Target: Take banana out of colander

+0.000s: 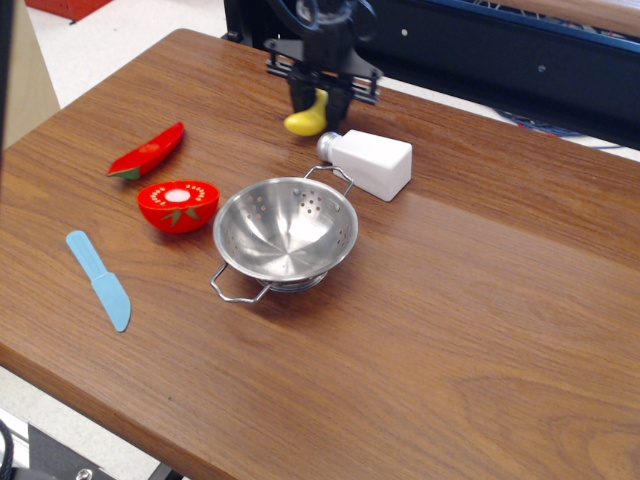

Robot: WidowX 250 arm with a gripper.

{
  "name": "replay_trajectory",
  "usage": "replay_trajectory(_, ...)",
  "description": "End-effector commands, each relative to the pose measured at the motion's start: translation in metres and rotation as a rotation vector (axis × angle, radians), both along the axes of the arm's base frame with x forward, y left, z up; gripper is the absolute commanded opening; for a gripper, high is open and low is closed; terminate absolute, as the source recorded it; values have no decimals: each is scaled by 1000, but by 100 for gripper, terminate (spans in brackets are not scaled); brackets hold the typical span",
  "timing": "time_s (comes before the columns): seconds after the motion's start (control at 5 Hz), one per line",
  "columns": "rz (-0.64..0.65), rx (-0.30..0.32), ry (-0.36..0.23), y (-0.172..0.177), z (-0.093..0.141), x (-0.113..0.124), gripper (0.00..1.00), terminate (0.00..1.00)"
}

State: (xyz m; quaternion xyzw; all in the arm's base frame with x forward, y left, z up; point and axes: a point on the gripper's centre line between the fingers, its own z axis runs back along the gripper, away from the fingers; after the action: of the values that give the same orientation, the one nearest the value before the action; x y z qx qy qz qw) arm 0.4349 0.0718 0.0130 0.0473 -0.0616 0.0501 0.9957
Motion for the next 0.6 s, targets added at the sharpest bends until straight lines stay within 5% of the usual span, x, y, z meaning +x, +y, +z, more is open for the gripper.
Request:
replay_trajectory(0.0,48,13,-63,3,33,14,100,0)
replay_trajectory(0.4,39,44,-95,0,78,3,100,0)
